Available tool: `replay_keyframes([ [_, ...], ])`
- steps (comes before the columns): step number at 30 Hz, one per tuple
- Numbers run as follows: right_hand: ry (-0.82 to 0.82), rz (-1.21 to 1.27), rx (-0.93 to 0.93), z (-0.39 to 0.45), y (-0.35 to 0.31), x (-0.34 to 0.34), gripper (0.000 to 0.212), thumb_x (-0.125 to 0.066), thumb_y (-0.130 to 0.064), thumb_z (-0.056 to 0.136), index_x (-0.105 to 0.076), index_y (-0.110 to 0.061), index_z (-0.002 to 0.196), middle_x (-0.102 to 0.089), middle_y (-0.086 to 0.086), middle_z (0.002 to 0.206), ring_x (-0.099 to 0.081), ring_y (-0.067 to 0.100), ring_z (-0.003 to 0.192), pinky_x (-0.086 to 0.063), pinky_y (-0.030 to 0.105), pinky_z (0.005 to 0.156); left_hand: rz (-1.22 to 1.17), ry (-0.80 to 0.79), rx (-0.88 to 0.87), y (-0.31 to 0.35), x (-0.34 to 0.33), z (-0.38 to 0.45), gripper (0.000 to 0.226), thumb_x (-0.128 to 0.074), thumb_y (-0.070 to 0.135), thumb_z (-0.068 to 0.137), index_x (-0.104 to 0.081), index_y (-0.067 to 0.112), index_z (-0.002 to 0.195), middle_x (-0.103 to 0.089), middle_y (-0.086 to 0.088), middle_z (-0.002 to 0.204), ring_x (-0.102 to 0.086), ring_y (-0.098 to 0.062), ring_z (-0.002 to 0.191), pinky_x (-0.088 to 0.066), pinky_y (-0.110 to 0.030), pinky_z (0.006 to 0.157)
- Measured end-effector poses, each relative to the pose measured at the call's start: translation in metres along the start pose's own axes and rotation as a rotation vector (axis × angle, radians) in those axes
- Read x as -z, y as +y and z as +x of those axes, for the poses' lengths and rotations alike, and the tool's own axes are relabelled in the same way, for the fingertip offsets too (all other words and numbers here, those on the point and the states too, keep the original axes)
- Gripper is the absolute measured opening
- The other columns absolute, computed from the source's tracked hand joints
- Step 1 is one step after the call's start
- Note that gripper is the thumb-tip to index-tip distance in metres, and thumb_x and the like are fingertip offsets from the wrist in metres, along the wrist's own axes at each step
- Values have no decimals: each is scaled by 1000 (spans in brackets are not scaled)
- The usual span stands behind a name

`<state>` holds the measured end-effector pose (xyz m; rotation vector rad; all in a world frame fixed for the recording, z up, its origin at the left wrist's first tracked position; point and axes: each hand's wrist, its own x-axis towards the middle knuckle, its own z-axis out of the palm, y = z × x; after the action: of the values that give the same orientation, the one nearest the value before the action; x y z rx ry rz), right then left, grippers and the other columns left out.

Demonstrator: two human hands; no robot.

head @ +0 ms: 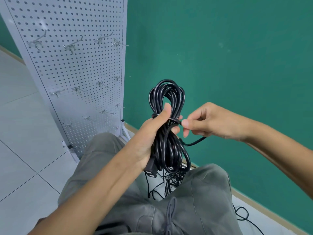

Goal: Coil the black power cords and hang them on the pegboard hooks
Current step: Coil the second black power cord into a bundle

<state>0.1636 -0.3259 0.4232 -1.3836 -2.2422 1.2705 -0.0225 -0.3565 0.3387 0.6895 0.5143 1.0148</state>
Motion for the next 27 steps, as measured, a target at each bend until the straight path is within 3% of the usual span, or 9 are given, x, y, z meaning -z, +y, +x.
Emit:
replay_keyframes([
  [3, 22, -6, 10, 0, 7, -6, 40, -63, -44, 90, -74, -9, 75, -29, 2, 56, -20, 16, 53, -18, 24, 47, 12, 40, 11, 0, -2, -3, 48, -78, 65, 66, -78, 21, 85, -48, 2, 65, -38, -12, 51, -28, -30, 57],
  [7, 33, -9, 20, -8, 11, -5, 41, -64, -45, 91, -74, -10, 72, -27, 4, 55, -18, 18, 53, -17, 27, 48, 43, 36, 47, 0, -4, -8, 21, -80, 37, 78, -72, 20, 86, -47, 3, 63, -41, -12, 50, -34, -25, 50],
  [11, 110, -47, -6, -3, 20, -1, 56, -65, -60, 88, -63, -13, 57, -27, 4, 52, -18, 22, 55, -18, 33, 53, 107, 47, 86, 8, -6, 1, 32, -81, 31, 71, -60, 20, 93, -44, 5, 63, -36, -11, 52, -29, -27, 53],
  [15, 96, 115, -23, 7, 31, 3, 77, -35, -73, 93, -61, -10, 57, -28, 1, 50, -20, 17, 51, -28, 22, 54, 287, 30, 86, 25, -5, 0, 25, -74, 26, 79, -67, 13, 99, -60, 1, 68, -54, -11, 52, -44, -26, 55],
  [17, 77, 147, -59, 13, 32, 3, 83, -24, -74, 95, -60, -8, 59, -29, 4, 48, -22, 19, 50, -29, 23, 55, 283, -32, 126, 30, -3, -2, 17, -72, 22, 81, -68, 14, 96, -60, 1, 68, -55, -11, 52, -48, -25, 51],
  [19, 67, 155, -47, 24, 37, -1, 77, -23, -65, 102, -56, -10, 59, -33, 9, 52, -25, 23, 53, -30, 25, 56, 316, -123, 164, 33, -4, -1, 9, -71, 16, 87, -67, 12, 93, -56, 0, 66, -52, -11, 51, -47, -25, 51],
  [22, 6, 103, -49, 35, 36, -7, 57, -31, -37, 104, -57, -19, 57, -45, 6, 56, -31, 19, 54, -28, 21, 51, 485, -277, 219, 38, -8, -1, 17, -61, 13, 89, -62, 7, 106, -53, -1, 64, -49, -14, 53, -42, -27, 55],
  [25, -132, -5, -136, 29, 23, 8, 35, -47, -9, 95, -64, 18, 81, -59, 24, 70, -44, 10, 49, -33, 13, 51, 769, -409, 252, 46, -13, 2, 7, -63, 2, 91, -63, 0, 98, -54, -6, 64, -51, -18, 56, -47, -28, 57],
  [27, -157, -26, -244, 37, 18, 18, 39, -36, -7, 108, -64, 20, 100, -64, 12, 78, -51, -5, 44, -43, 12, 59, 947, -474, 277, 51, -18, 6, 11, -65, -1, 90, -61, 4, 81, -56, -8, 63, -51, -22, 58, -49, -32, 62],
])
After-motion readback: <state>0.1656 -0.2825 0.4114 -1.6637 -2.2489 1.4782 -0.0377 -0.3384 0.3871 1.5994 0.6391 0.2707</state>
